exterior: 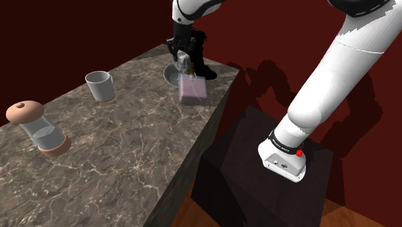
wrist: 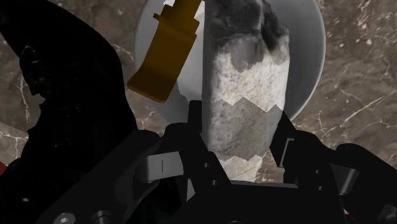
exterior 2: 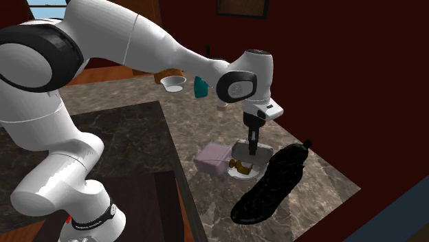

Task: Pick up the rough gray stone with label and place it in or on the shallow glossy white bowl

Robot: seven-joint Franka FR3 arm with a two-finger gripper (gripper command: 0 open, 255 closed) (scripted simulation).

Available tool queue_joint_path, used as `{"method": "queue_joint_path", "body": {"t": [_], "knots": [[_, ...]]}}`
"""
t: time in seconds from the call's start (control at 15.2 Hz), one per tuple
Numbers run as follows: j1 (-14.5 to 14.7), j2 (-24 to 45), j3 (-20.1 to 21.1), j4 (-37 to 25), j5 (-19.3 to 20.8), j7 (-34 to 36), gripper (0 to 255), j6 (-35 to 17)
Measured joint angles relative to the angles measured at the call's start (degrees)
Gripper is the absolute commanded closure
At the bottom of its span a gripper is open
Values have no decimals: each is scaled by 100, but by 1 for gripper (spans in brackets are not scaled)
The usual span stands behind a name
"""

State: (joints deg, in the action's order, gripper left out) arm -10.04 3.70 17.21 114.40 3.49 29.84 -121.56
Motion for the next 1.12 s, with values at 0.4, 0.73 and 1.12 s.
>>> {"method": "queue_joint_path", "body": {"t": [0.4,0.73,1.12], "knots": [[1,107,-11,117,62,38,255,-300],[4,126,-9,194,56,39,0,-323],[12,115,0,132,39,36,0,-203]]}}
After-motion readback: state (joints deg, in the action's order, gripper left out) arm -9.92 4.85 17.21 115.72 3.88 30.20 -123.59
